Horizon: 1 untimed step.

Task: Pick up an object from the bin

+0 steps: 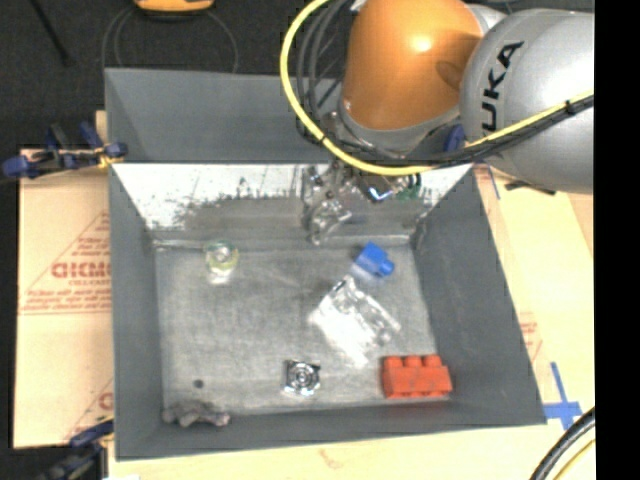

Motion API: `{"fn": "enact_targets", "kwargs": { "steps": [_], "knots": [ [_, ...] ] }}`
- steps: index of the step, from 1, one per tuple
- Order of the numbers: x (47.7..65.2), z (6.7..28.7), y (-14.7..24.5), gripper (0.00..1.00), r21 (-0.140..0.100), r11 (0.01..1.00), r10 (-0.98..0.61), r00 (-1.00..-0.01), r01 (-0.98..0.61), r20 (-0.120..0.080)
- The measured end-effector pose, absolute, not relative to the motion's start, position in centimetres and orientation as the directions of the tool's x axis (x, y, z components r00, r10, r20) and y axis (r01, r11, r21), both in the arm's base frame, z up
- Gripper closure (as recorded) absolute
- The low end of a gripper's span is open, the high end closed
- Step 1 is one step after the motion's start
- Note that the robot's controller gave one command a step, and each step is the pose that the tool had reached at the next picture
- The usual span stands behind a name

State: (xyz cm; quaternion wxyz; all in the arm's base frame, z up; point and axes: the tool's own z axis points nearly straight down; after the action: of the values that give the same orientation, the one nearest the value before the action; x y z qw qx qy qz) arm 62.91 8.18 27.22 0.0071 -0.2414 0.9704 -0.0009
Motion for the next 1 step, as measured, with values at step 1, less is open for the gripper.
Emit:
{"fn": "enact_targets", "kwargs": {
  "steps": [1],
  "knots": [
    [54.47, 22.99, 4.45, 1.0, 0.002, 0.861, -0.509, -0.861, -0.509, 0.004]
  ]
}}
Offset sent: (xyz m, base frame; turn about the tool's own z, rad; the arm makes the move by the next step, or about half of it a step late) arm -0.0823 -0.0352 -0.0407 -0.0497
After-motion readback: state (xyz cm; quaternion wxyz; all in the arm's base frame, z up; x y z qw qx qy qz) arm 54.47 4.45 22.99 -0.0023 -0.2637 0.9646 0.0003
